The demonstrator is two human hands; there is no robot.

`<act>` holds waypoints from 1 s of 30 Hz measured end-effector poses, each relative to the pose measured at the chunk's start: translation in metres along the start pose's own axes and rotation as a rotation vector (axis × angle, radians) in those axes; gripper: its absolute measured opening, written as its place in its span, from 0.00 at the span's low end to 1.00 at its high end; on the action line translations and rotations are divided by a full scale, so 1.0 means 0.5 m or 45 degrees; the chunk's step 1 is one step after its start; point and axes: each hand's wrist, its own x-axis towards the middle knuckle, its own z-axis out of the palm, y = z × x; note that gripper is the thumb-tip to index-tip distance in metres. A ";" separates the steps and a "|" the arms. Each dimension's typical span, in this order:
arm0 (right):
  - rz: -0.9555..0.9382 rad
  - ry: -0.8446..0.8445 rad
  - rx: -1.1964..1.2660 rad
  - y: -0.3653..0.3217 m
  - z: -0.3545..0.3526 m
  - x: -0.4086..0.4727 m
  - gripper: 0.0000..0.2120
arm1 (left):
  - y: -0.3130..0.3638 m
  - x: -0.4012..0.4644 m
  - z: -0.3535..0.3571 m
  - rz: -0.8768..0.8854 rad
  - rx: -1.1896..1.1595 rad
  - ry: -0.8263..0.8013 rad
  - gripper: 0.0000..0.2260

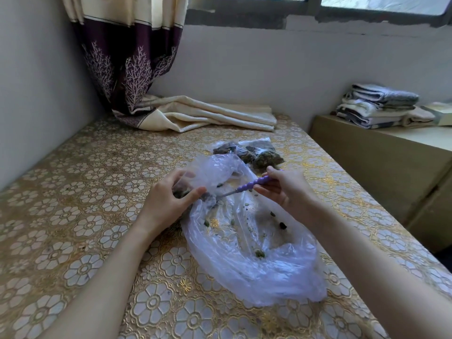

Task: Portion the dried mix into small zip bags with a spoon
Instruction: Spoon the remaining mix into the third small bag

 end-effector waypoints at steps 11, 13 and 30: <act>0.075 0.116 0.084 -0.016 -0.081 0.004 0.12 | 0.001 -0.001 0.000 0.014 0.015 -0.001 0.21; 0.033 0.139 0.108 -0.023 -0.085 0.001 0.13 | 0.001 -0.001 0.001 0.017 0.019 0.000 0.22; -0.752 -0.228 -0.209 -0.085 0.060 -0.077 0.08 | 0.003 -0.001 -0.003 -0.027 -0.029 -0.027 0.29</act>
